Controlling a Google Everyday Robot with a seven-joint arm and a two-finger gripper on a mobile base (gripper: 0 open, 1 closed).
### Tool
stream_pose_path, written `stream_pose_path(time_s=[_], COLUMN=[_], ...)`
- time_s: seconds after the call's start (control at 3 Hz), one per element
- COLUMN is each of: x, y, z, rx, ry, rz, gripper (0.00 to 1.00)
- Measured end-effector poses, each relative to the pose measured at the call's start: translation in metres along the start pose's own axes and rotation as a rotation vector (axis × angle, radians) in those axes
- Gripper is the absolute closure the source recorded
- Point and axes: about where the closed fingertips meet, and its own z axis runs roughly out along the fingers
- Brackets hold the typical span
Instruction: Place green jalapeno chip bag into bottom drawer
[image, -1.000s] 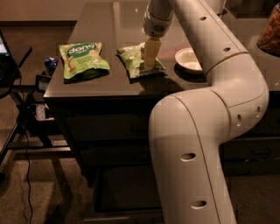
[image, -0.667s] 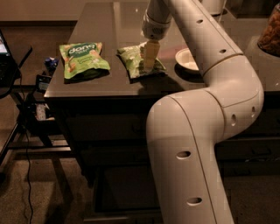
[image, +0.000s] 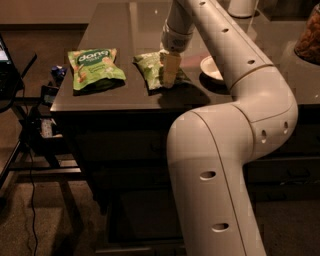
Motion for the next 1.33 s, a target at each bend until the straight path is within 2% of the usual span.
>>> stream_pose_path(time_s=[0.33,0.67,1.33], x=[0.004,0.0015,0.0015], y=[0.0048,0.0001,0.0001], z=[0.0123,0.0167,0.0167], rx=[-0.024,-0.01,-0.01], ry=[0.0,-0.007,-0.007], rz=[0.001,0.0,0.0], gripper=[0.0,0.19,0.66])
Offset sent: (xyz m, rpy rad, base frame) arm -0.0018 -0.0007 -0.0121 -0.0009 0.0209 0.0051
